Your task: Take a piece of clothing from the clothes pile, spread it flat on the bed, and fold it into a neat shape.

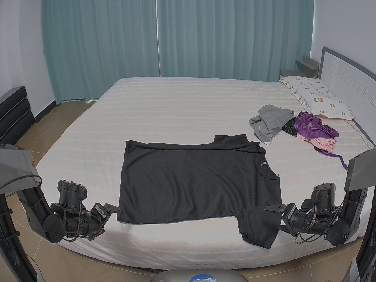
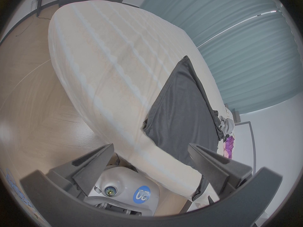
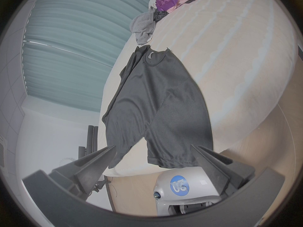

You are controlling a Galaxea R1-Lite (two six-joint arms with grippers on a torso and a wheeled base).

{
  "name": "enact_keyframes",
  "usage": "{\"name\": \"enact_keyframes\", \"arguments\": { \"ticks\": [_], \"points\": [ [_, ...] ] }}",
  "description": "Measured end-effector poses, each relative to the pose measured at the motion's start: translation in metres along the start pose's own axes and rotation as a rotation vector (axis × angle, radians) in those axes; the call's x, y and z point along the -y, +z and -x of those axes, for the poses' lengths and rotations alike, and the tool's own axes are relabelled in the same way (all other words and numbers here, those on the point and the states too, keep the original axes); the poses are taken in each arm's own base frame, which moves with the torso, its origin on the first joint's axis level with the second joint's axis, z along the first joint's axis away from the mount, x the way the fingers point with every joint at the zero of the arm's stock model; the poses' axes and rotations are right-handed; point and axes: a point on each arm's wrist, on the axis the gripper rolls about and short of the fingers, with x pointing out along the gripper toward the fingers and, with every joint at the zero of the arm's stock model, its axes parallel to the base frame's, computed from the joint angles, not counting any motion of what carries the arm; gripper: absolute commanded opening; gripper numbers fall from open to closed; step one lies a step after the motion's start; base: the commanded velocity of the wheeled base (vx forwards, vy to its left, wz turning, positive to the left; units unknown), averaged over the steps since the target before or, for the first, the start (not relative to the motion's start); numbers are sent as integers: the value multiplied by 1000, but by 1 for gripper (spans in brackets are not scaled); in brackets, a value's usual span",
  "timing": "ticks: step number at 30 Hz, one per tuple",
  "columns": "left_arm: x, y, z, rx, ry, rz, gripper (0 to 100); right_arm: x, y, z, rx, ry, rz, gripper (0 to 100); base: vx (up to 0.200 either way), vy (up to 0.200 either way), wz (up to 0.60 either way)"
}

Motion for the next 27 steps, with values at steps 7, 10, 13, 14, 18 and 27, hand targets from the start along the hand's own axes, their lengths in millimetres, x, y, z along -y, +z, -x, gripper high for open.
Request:
{"name": "enact_keyframes", "arguments": {
  "ticks": [7, 10, 13, 14, 18, 27],
  "points": [
    [2, -3, 0, -8, -4, -9, 100, 0, 0, 0, -1, 0, 2, 100, 0, -200, 0],
    [2, -4, -1, -10, -4, -13, 100, -1, 1, 0, 4, 4, 3, 100, 0, -200, 0],
    [2, -4, -1, -10, -3, -13, 100, -3, 2, 0, 18, 24, 10, 100, 0, -67, 0],
    [2, -4, -1, -8, -3, -12, 100, -3, 2, 0, 20, 28, 11, 100, 0, 0, 0],
    [2, -3, -2, 22, 16, -13, 100, -1, 1, 0, 22, 31, 13, 100, 0, 0, 0],
    [2, 2, -14, 148, 32, -28, 100, 0, -4, -1, 14, 36, 22, 100, 0, 0, 0]
  ]
}}
